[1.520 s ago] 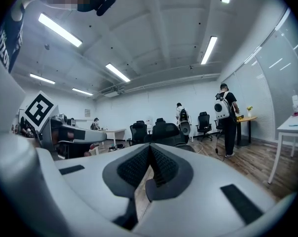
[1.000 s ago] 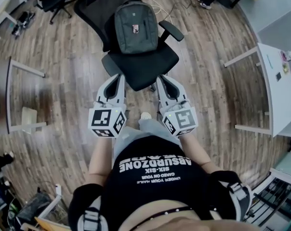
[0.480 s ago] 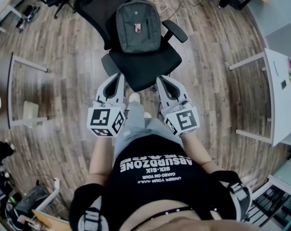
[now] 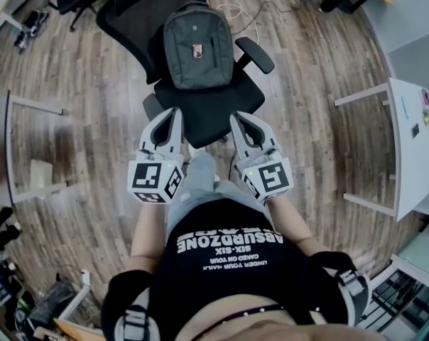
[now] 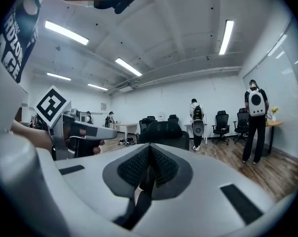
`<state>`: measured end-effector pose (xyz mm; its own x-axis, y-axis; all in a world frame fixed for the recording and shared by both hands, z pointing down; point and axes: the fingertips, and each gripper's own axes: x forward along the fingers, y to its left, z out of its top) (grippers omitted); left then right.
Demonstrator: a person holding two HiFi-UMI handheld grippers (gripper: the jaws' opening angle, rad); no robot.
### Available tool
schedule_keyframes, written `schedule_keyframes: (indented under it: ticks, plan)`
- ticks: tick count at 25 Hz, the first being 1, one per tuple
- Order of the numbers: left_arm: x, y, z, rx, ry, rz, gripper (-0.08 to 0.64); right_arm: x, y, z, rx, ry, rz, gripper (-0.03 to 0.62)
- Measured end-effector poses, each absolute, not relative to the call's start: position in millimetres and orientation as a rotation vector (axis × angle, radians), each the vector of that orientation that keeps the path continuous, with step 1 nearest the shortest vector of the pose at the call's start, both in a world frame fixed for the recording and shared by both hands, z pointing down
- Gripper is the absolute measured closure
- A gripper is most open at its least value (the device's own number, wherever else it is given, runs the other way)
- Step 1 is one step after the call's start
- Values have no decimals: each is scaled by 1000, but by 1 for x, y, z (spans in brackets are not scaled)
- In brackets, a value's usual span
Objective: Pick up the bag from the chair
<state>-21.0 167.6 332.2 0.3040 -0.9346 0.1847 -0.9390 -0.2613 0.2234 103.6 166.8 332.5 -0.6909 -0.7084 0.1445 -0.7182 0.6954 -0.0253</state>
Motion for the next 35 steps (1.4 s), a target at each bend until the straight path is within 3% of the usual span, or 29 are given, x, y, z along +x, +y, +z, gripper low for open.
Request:
schedule_keyframes:
  ticks: [18, 35]
  plan:
    - [-80, 10, 377, 2260, -1610, 63, 545, 57, 12, 373, 1216, -2616, 138, 575]
    - [-103, -76, 423, 2161, -1614, 175, 546, 72, -77, 401, 1235, -2505, 153, 575]
